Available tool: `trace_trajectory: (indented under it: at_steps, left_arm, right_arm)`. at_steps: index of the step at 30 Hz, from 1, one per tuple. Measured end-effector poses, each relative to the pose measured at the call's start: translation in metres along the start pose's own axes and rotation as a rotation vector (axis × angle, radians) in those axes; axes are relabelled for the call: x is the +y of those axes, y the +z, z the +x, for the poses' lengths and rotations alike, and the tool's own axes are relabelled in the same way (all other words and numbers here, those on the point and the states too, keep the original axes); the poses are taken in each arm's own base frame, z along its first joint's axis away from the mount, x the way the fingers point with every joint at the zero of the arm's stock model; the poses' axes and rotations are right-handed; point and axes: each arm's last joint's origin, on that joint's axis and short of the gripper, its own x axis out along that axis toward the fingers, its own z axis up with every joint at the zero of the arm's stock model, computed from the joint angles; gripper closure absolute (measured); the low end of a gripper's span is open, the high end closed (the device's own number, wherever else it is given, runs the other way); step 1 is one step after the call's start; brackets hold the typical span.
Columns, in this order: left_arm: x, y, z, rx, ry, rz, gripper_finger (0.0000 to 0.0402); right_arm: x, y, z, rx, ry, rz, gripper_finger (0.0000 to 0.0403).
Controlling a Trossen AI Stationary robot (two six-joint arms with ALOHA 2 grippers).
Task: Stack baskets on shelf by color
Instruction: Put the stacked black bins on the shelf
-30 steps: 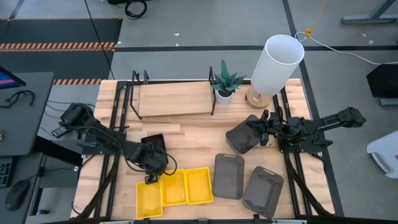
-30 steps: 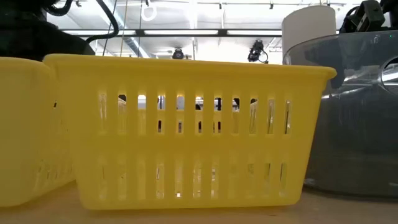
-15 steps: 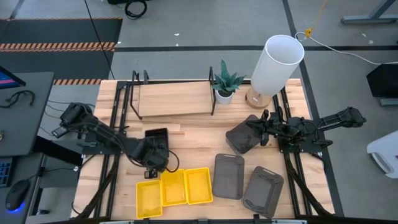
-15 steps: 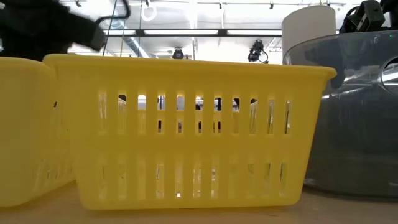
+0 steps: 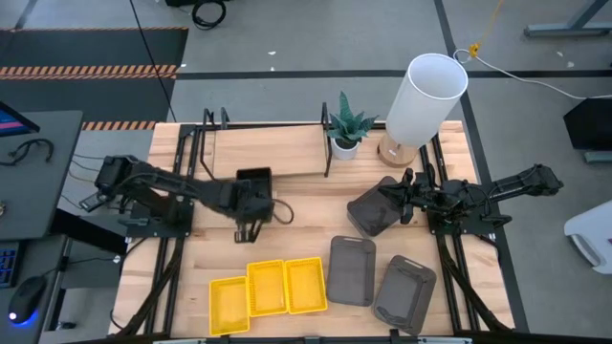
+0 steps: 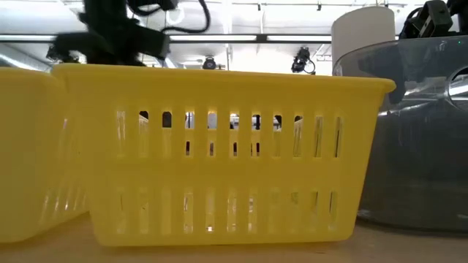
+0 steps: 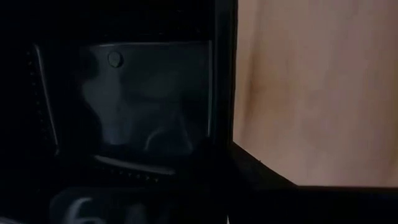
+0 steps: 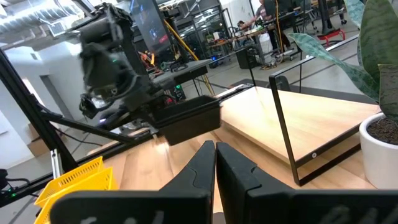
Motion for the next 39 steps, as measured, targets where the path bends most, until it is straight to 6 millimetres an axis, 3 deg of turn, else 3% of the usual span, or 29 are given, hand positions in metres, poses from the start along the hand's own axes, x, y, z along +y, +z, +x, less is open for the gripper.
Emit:
trace_trajectory:
  at_steps: [9, 15, 25, 32, 39]
  left_arm:
    - [0.058, 0.013, 0.012, -0.052, 0.036, -0.015, 0.0385]
    - [0.087, 0.018, 0.020, -0.090, 0.067, -0.011, 0.0385]
    - [0.107, 0.038, 0.054, -0.110, 0.107, 0.020, 0.0385]
    - [0.119, 0.077, 0.056, -0.123, 0.121, 0.053, 0.0385]
    - [0.136, 0.104, 0.061, -0.096, 0.115, 0.030, 0.0385]
  right_arm:
    - [0.000, 0.000, 0.000, 0.000, 0.000, 0.000, 0.0384]
    - [0.000, 0.000, 0.000, 0.000, 0.000, 0.000, 0.0384]
    - [0.000, 0.000, 0.000, -0.005, 0.002, 0.003, 0.0384]
    - [0.000, 0.001, 0.000, -0.006, 0.002, 0.003, 0.0384]
    - [0.000, 0.001, 0.000, -0.005, 0.002, 0.003, 0.0384]
